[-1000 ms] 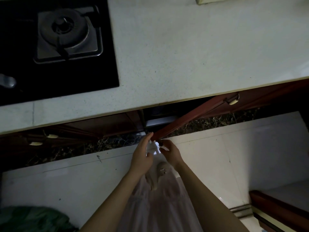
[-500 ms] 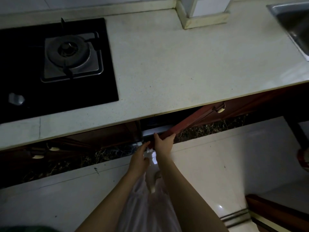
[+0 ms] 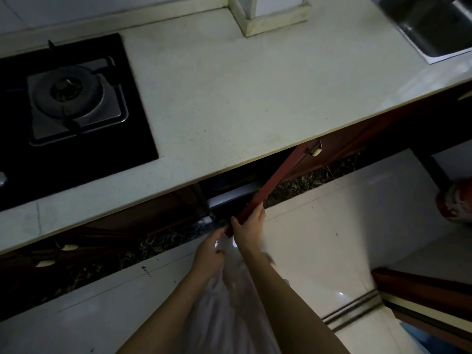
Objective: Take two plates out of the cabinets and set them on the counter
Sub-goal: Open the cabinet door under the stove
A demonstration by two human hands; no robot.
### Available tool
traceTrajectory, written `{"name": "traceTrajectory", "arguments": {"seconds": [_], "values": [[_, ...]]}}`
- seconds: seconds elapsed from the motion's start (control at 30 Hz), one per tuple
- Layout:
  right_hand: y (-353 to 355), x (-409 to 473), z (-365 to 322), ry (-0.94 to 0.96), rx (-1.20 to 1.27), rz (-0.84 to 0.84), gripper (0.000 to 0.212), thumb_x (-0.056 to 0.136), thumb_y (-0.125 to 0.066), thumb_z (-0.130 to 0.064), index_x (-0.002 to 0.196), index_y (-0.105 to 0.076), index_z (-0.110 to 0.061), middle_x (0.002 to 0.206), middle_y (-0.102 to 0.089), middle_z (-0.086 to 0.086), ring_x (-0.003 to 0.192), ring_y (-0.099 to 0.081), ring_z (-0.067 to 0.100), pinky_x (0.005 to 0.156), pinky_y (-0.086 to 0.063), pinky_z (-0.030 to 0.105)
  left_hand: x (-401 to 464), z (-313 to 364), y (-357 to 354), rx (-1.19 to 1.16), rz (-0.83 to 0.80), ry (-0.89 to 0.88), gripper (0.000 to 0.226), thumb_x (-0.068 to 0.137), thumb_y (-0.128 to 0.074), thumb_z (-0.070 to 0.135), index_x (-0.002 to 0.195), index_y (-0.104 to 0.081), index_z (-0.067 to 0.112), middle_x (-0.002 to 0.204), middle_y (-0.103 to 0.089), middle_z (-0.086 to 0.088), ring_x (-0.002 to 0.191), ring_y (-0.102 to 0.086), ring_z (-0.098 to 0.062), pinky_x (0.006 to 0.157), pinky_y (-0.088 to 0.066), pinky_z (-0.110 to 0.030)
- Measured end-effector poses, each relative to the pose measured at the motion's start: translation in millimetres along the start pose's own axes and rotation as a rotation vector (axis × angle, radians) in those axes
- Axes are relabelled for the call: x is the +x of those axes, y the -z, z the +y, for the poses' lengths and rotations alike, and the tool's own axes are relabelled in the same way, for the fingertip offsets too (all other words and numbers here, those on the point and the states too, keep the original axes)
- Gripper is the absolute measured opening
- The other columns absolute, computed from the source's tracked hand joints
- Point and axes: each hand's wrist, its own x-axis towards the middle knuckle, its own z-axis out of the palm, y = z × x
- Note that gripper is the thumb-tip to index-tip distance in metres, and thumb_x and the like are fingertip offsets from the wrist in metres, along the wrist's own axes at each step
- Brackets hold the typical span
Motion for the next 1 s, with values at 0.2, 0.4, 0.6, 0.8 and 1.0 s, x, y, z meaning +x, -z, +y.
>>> {"name": "traceTrajectory", "arguments": {"seconds": [0.2,0.4,0.6,0.8,1.0], "values": [[19.9,-4.6,12.6,0.03,-0.076,-0.035,0.09,0.083,-0.065,-0.023,0.148,-0.005,-0.005,0.153,-0.023,0.014,0.134,-0.036,0.029,0.104,-0.038,0.034,-15.1,-1.0,-31.2,0.017,0.088,-0.042,0.055,0.087,-0.053,0.002,0.137,-0.042,0.02,0.139,-0.049,0.004,0.126,-0.043,-0.006,0.101,-0.032,-0.017],[37.7,-5.5,28.9,0.062,-0.123,-0.106,0.093,0.084,-0.063,-0.028,0.148,-0.001,-0.006,0.152,-0.025,0.014,0.135,-0.036,0.029,0.107,-0.039,0.044,-24.6,8.1,-86.2,-0.029,0.437,0.029,0.037,0.09,-0.055,0.018,0.127,-0.053,0.019,0.123,-0.06,0.003,0.106,-0.051,-0.005,0.089,-0.037,-0.016],[56.2,0.8,48.7,0.06,-0.116,-0.162,0.09,0.083,-0.065,-0.018,0.148,-0.004,-0.004,0.153,-0.025,0.013,0.138,-0.031,0.028,0.114,-0.031,0.04,-27.8,23.3,-137.0,-0.128,0.725,0.052,0.038,0.084,-0.049,0.039,0.107,-0.063,0.013,0.1,-0.066,0.002,0.094,-0.062,-0.015,0.081,-0.047,-0.024],[83.5,5.9,71.0,0.113,-0.212,-0.227,0.089,0.084,-0.063,-0.018,0.148,-0.005,-0.002,0.155,-0.02,0.013,0.14,-0.027,0.028,0.115,-0.026,0.038,-33.1,33.6,-185.8,-0.179,0.918,0.114,0.03,0.085,-0.047,0.033,0.1,-0.066,0.015,0.092,-0.069,0.003,0.085,-0.064,-0.016,0.071,-0.046,-0.02],[115.8,11.7,96.1,0.149,-0.255,-0.302,0.09,0.084,-0.065,-0.021,0.148,-0.003,-0.003,0.155,-0.021,0.013,0.14,-0.028,0.028,0.115,-0.027,0.035,-42.1,39.3,-223.2,-0.107,0.901,0.143,0.021,0.085,-0.06,0.014,0.106,-0.065,0.014,0.101,-0.071,0.0,0.092,-0.065,-0.018,0.08,-0.047,-0.024]]}}
